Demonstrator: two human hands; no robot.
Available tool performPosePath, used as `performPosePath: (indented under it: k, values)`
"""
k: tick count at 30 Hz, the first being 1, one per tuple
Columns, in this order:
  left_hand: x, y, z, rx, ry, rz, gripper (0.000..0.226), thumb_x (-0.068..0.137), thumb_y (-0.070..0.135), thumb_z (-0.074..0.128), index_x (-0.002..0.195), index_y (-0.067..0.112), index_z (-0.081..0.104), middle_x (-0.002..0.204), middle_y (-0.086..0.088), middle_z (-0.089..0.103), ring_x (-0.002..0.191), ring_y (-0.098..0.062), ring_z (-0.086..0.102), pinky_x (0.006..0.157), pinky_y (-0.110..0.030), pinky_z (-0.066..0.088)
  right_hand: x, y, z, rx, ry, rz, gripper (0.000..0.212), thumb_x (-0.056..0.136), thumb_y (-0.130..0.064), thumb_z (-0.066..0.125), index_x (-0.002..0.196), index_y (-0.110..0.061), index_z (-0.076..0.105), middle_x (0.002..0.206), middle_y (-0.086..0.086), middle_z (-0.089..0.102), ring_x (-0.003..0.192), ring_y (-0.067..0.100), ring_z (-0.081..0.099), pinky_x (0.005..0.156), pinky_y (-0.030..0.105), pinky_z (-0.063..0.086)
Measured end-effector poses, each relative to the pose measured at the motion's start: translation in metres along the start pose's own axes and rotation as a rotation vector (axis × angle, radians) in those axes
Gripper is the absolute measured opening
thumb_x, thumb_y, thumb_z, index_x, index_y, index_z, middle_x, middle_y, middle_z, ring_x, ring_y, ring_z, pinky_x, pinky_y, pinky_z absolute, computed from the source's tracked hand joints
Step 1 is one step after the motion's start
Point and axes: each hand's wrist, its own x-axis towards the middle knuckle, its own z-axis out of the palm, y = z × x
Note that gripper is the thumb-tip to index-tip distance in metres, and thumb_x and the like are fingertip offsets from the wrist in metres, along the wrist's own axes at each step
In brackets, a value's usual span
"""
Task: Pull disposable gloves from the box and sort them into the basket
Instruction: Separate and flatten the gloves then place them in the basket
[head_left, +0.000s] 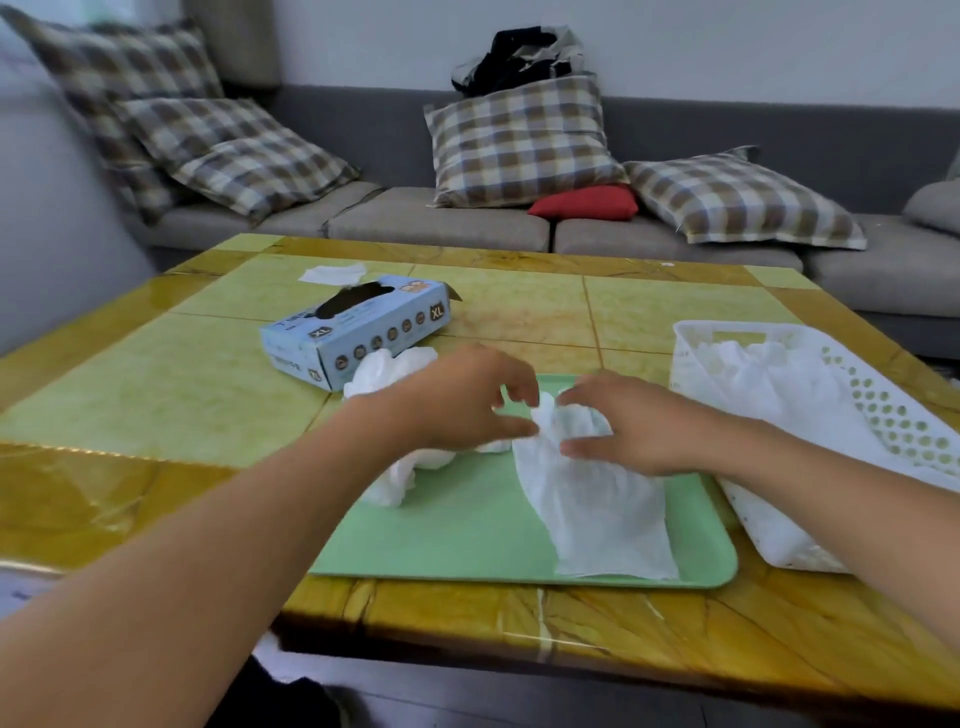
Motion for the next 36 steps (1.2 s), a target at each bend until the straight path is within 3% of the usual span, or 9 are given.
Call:
performPosePath:
  k: [2,4,7,10,12,15,22,25,36]
  values:
    - [-0.009,-0.024,-0.029,0.001,0.24,-0.106,0.015,0.09,0.033,0.073,0.1,0.022,0.072,0.093,0.01,0.068,0.08,-0.009,0.063,0.073,-0.03,0.054,0.01,-0.028,-0.015,0.17,0.278,-0.117,0.042,0.088,-0.041,0.074,0.126,-0.024,0.067,0.129,-0.003,0.065,0.116,0.015,0.061,0.092,0.028,0.047]
    - [-0.025,-0.051,-0.043,-0.017,0.35,-0.256,0.008,0.094,0.027,0.068,0.097,0.02,0.071,0.088,0.01,0.065,0.077,-0.008,0.06,0.062,-0.023,0.046,0.027,-0.07,-0.018,0.302,0.327,-0.249,0.029,0.083,-0.036,0.08,0.109,-0.023,0.075,0.105,-0.006,0.073,0.092,0.01,0.067,0.081,0.029,0.053]
    - [-0.048,-0.086,-0.042,-0.02,0.218,-0.385,0.016,0.099,0.017,0.059,0.11,0.022,0.07,0.109,0.006,0.067,0.09,-0.012,0.062,0.072,-0.022,0.043,0.056,-0.133,0.011,0.202,0.156,-0.323,0.049,0.074,-0.05,0.083,0.116,-0.026,0.071,0.107,-0.007,0.068,0.089,0.011,0.062,0.076,0.031,0.051]
    - [-0.062,-0.098,-0.038,-0.054,-0.003,-0.388,0.034,0.1,0.013,0.054,0.128,0.031,0.063,0.136,0.009,0.058,0.109,-0.013,0.058,0.09,-0.028,0.043,0.08,-0.155,0.039,0.084,0.129,-0.276,0.022,0.077,-0.039,0.082,0.092,-0.026,0.073,0.089,-0.004,0.067,0.085,0.021,0.063,0.064,0.029,0.042]
    - [-0.066,-0.099,-0.038,-0.079,-0.115,-0.372,0.038,0.101,0.017,0.053,0.132,0.037,0.058,0.136,0.013,0.055,0.11,-0.01,0.057,0.095,-0.029,0.043,0.089,-0.143,0.041,0.222,0.081,-0.279,0.008,0.084,-0.029,0.078,0.084,-0.022,0.076,0.078,-0.006,0.069,0.075,0.014,0.064,0.064,0.027,0.043]
    - [-0.074,-0.102,-0.039,-0.177,-0.233,-0.38,0.044,0.098,0.028,0.063,0.137,0.044,0.051,0.122,0.021,0.054,0.11,-0.006,0.056,0.102,-0.031,0.044,0.091,-0.113,0.031,0.476,-0.03,-0.262,0.016,0.094,-0.023,0.07,0.091,-0.01,0.078,0.065,-0.012,0.064,0.057,0.001,0.051,0.061,0.018,0.041]
    - [-0.066,-0.107,-0.033,-0.175,-0.167,-0.347,0.084,0.079,0.034,0.085,0.147,0.036,0.037,0.132,0.012,0.053,0.108,-0.011,0.062,0.095,-0.033,0.052,0.078,-0.093,0.035,0.817,-0.064,-0.168,0.02,0.099,-0.019,0.064,0.103,-0.005,0.077,0.102,0.023,0.073,0.084,0.02,0.062,0.088,0.044,0.057]
    - [-0.058,-0.108,-0.023,-0.133,-0.117,-0.344,0.089,0.079,0.035,0.085,0.148,0.032,0.03,0.121,0.01,0.055,0.102,-0.014,0.061,0.089,-0.033,0.051,0.068,-0.09,0.027,0.961,-0.11,-0.121,0.027,0.103,-0.017,0.055,0.11,0.003,0.071,0.113,0.026,0.07,0.093,0.023,0.068,0.092,0.038,0.059]
    - [-0.036,-0.109,0.005,0.242,-0.08,-0.363,0.029,0.098,0.033,0.056,0.12,0.013,0.058,0.109,-0.004,0.061,0.094,-0.021,0.055,0.078,-0.032,0.046,0.014,-0.033,-0.023,1.316,-0.226,-0.06,0.035,0.091,-0.025,0.058,0.114,0.0,0.069,0.096,0.012,0.071,0.088,0.024,0.069,0.09,0.042,0.059]
